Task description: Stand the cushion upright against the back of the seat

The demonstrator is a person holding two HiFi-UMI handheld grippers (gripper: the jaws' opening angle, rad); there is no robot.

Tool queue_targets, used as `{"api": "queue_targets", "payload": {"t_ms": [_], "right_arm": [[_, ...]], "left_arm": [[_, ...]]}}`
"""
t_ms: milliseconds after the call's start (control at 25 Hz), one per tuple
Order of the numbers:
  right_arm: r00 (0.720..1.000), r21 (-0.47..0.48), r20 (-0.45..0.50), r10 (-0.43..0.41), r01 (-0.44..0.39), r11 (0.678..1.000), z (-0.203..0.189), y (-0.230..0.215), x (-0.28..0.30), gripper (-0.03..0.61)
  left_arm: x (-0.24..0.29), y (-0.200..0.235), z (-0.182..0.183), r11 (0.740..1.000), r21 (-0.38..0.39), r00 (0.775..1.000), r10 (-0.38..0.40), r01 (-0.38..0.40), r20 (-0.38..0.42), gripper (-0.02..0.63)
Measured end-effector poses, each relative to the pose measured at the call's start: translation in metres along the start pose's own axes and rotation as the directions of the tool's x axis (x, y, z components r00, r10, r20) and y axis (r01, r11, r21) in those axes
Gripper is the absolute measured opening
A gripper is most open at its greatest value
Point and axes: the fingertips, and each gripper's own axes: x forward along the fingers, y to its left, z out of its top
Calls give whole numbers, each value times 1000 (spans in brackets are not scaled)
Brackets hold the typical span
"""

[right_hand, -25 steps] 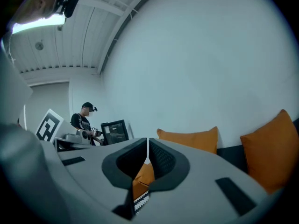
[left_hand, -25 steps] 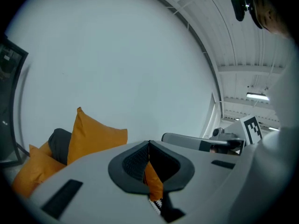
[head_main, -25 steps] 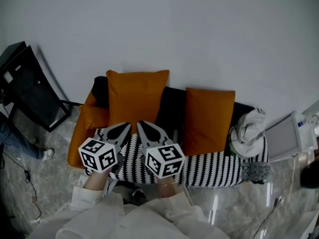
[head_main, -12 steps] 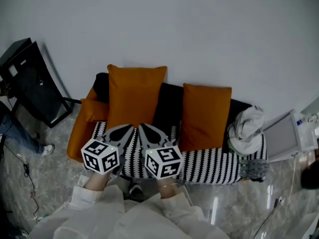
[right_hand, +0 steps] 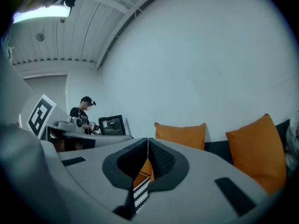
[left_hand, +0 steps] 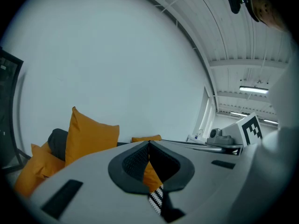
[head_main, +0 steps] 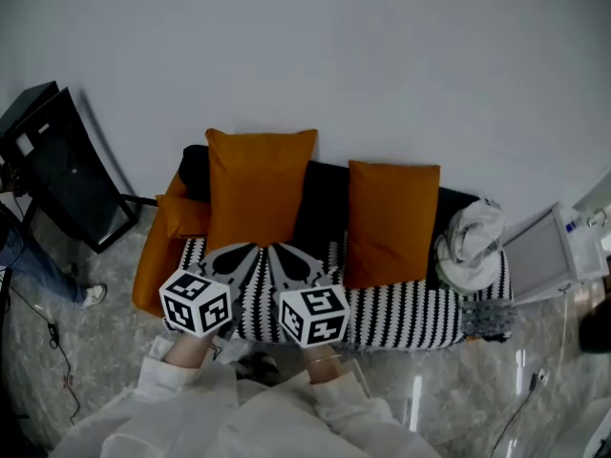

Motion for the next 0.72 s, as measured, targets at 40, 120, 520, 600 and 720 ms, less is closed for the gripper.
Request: {"api": "queue_targets", "payload": {"t_ms": [40,120,520,600,720], "right_arm": [[1000,1,0,-3,3,1000,-1,2,-1,15],[1000,0,-5,-9,9,1000,-4,6,-1,15],[999,-23,-19,-30,29,999,-9,16,-8,14],[999,-28,-23,-36,36,999,-10,15,-9,14],[998,-35,-30,-52,51,998,-13,14,-9,14]], "left_arm": [[-2,-1,-2,1000,2,1000,-5,5,-6,8],[-5,-3,-6,1000,1,1000,-17,18,-15,8],[-12,-9,-16,998,-16,998,-56,56,-27,8],[-12,-7,-14,998,-15,998,-57,56,-22,8],[-13,-4,-13,998,-18,998,-52,52,-21,8]]}}
